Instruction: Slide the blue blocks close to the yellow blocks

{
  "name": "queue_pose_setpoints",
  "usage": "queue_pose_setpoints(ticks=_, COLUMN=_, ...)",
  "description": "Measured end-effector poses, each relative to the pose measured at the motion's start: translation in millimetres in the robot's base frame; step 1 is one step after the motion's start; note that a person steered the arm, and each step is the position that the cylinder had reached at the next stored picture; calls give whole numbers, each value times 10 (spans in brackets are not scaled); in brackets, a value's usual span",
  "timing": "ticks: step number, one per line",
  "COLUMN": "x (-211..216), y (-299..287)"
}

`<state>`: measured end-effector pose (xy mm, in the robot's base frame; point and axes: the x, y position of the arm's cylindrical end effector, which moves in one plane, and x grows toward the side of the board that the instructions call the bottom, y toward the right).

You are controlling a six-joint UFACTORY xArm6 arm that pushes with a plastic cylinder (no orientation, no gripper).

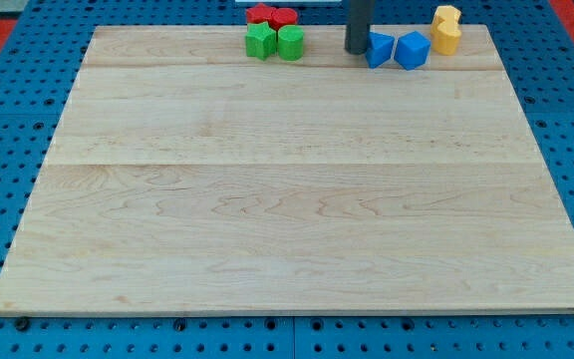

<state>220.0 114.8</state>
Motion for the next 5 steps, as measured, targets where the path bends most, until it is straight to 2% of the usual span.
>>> queue_pose_setpoints(ticks=1, x=-194, y=478)
queue_pose_setpoints(ticks=2, x=-135, y=257)
queue_pose_setpoints(ticks=3, x=249, y=0)
queue_pose_setpoints(ticks=4, x=629, y=98)
queue_pose_setpoints(ticks=5, x=876, y=654)
